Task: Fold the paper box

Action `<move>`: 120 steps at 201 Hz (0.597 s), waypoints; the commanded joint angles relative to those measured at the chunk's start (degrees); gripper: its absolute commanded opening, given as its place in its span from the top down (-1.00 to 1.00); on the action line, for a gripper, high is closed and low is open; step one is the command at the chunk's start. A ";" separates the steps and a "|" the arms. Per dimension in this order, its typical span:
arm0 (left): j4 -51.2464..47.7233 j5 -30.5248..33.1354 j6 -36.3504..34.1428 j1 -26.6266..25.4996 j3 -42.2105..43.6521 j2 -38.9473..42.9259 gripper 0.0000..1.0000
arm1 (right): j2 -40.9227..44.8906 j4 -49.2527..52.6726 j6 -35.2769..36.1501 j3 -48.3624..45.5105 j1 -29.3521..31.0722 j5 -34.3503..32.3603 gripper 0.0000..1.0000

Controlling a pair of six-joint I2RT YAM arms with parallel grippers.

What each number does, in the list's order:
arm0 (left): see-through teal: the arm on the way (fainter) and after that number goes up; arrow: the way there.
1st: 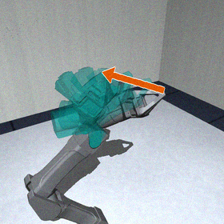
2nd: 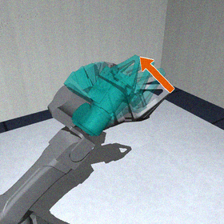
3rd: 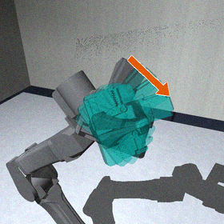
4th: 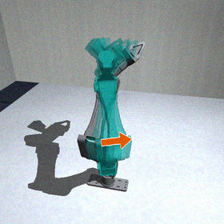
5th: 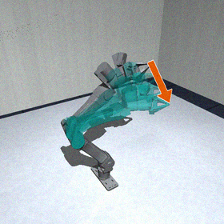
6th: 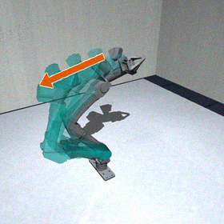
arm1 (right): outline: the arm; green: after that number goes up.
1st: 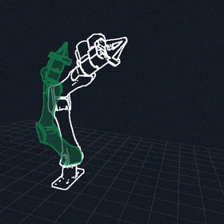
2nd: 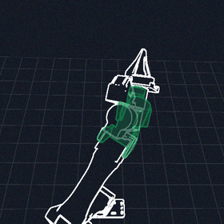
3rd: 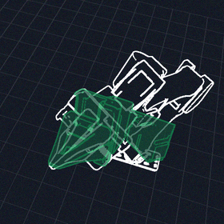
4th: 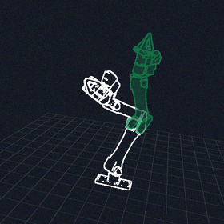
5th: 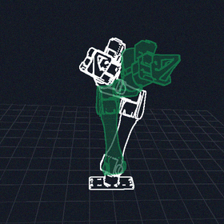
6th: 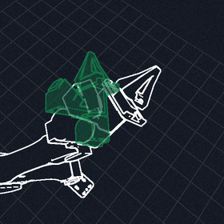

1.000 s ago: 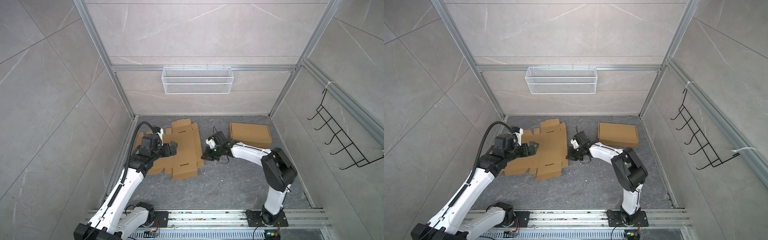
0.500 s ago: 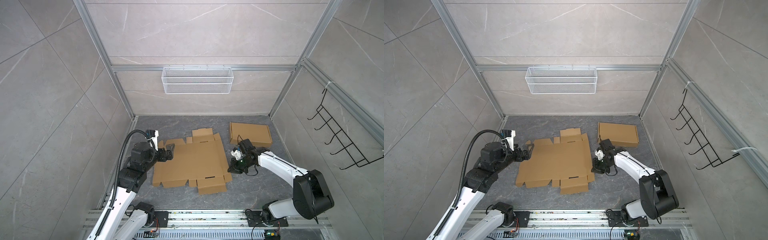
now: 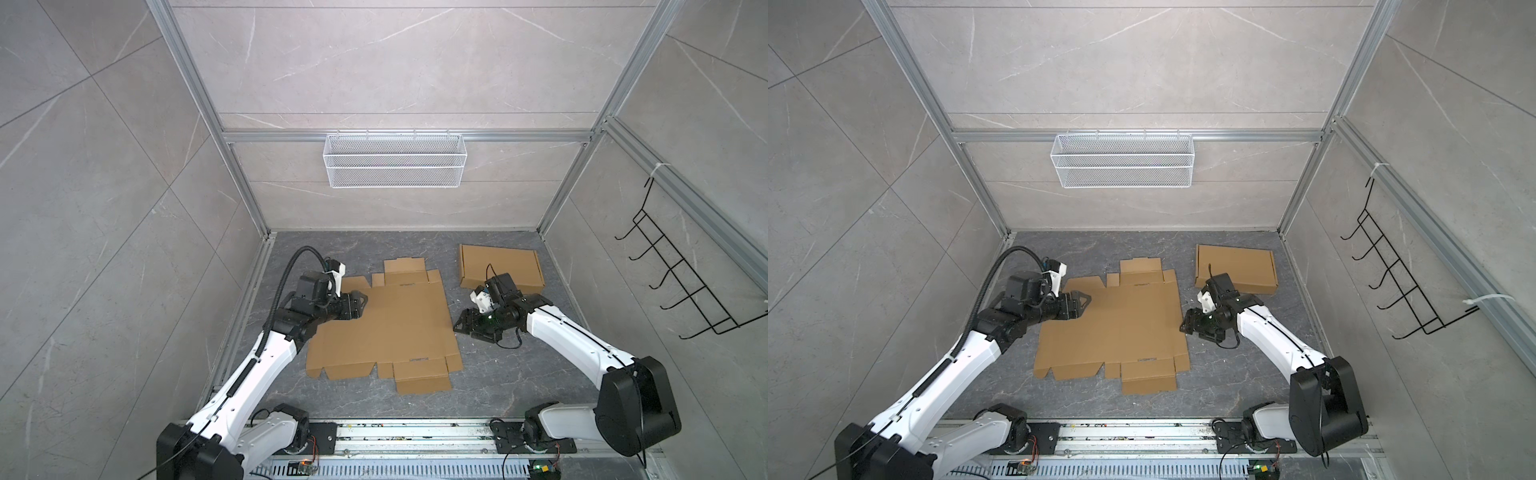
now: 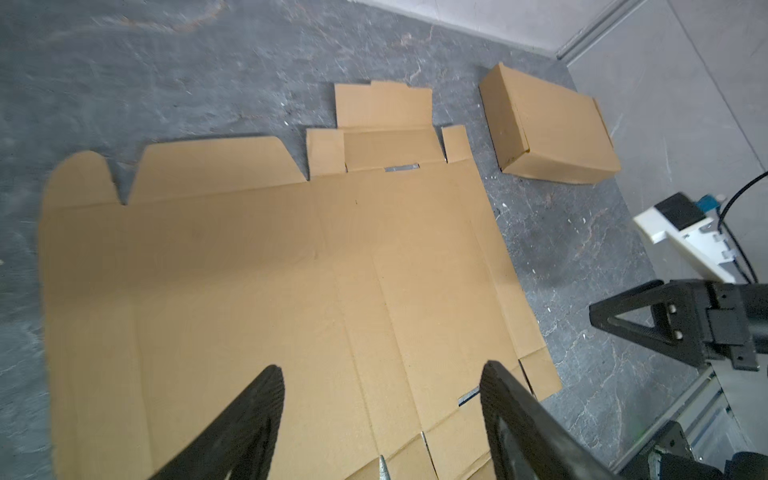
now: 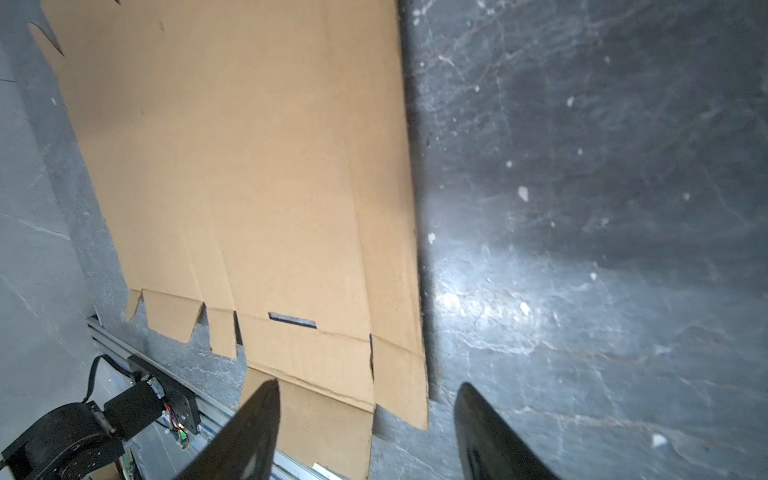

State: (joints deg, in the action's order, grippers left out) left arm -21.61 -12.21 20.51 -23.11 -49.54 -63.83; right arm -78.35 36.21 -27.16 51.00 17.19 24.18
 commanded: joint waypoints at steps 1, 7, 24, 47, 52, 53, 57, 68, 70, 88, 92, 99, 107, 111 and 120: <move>6.44 -0.10 3.22 -3.46 0.77 -6.21 -0.50 | -2.17 -8.95 -3.56 -0.41 -1.12 3.63 -0.34; 6.97 0.23 3.33 -4.25 0.44 -8.33 -0.47 | -2.95 -11.25 -4.31 -0.71 -1.40 4.29 -0.33; 8.50 1.60 4.40 -5.51 0.10 -13.09 -0.43 | -5.92 -14.96 -5.55 -0.50 -1.53 4.54 -0.28; 10.01 1.80 6.76 -5.44 0.87 -16.91 -0.38 | -9.58 -17.30 -5.79 -0.61 -1.52 4.53 -0.22; 9.96 1.96 7.06 -5.37 1.04 -17.37 -0.38 | -10.05 -17.58 -5.84 -0.72 -1.52 4.32 -0.21; 9.94 1.94 7.11 -5.37 1.12 -17.46 -0.38 | -10.11 -17.62 -5.82 -0.81 -1.53 4.31 -0.21; 9.84 2.18 7.39 -5.40 1.30 -17.82 -0.38 | -10.43 -17.91 -5.79 -0.95 -1.57 4.16 -0.21; 9.71 2.50 7.96 -5.06 2.01 -18.69 -0.37 | -11.24 -18.33 -5.56 -1.33 -1.60 3.50 -0.19; 9.53 2.49 8.14 -5.00 2.10 -18.87 -0.37 | -11.40 -18.40 -5.54 -1.41 -1.56 3.37 -0.19; 9.29 2.00 9.17 -3.51 3.33 -20.16 -0.36 | -13.12 -19.17 -5.31 -1.61 -1.53 2.51 -0.18; 9.30 1.69 9.40 -3.08 3.67 -20.29 -0.36 | -13.45 -19.30 -5.30 -1.56 -1.48 2.42 -0.18; 9.61 1.18 9.84 -2.47 4.11 -20.58 -0.35 | -14.33 -19.46 -5.15 -1.45 -1.54 2.12 -0.18; 9.99 0.64 9.98 -2.03 4.60 -20.63 -0.34 | -15.16 -19.78 -5.02 -1.37 -1.53 1.87 -0.18; 10.11 0.48 10.06 -1.96 4.82 -20.62 -0.34 | -15.56 -20.00 -4.85 -1.29 -1.54 1.83 -0.17; 10.20 0.22 10.07 -1.88 5.10 -20.72 -0.33 | -16.56 -20.00 -4.59 -0.94 -1.59 1.68 -0.17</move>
State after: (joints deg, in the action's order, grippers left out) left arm -13.19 -10.81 28.77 -25.91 -45.15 -84.38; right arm -92.38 17.87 -31.97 50.22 15.73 27.18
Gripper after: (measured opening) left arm 0.670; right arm 0.589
